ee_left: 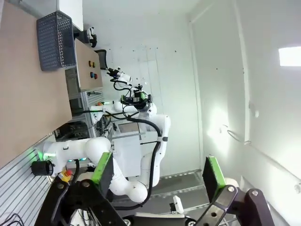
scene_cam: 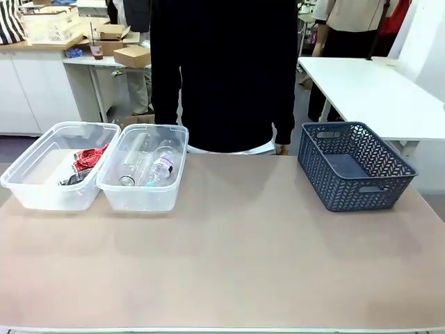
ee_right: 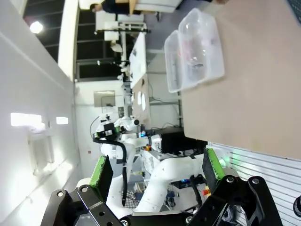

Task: Sort the waste into each basket.
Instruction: Release the Organizing box you were holding.

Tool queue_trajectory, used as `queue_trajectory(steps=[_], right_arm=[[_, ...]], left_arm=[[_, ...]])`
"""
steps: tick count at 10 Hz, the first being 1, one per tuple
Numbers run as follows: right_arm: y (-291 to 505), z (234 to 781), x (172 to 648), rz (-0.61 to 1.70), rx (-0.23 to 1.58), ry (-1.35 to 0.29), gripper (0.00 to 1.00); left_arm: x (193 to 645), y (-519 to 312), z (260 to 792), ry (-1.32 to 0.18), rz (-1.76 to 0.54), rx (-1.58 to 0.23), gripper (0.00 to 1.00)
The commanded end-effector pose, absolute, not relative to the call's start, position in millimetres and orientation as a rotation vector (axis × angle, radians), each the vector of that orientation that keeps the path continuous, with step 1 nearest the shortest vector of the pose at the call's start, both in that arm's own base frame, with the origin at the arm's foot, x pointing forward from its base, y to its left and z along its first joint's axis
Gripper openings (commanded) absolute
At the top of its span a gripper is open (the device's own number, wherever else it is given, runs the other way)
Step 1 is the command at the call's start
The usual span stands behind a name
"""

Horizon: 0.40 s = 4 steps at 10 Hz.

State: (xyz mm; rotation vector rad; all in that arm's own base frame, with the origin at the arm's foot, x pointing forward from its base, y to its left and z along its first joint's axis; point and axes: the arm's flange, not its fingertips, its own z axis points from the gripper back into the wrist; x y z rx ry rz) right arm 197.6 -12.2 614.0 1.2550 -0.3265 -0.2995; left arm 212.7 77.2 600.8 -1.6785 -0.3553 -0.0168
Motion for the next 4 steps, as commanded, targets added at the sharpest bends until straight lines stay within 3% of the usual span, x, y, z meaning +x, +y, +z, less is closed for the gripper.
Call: queue_trajectory(steps=[1, 4], right_arm=[[-18.8, 616.3, 194.9, -0.277, 1.240, -0.355, 1.00], [-18.8, 616.3, 194.9, -0.277, 1.240, -0.355, 1.00]], left_arm=[[210.2, 75.8, 603.3, -0.370, -0.033, -1.679, 1.00], [210.2, 75.8, 603.3, -0.370, -0.033, -1.679, 1.00]])
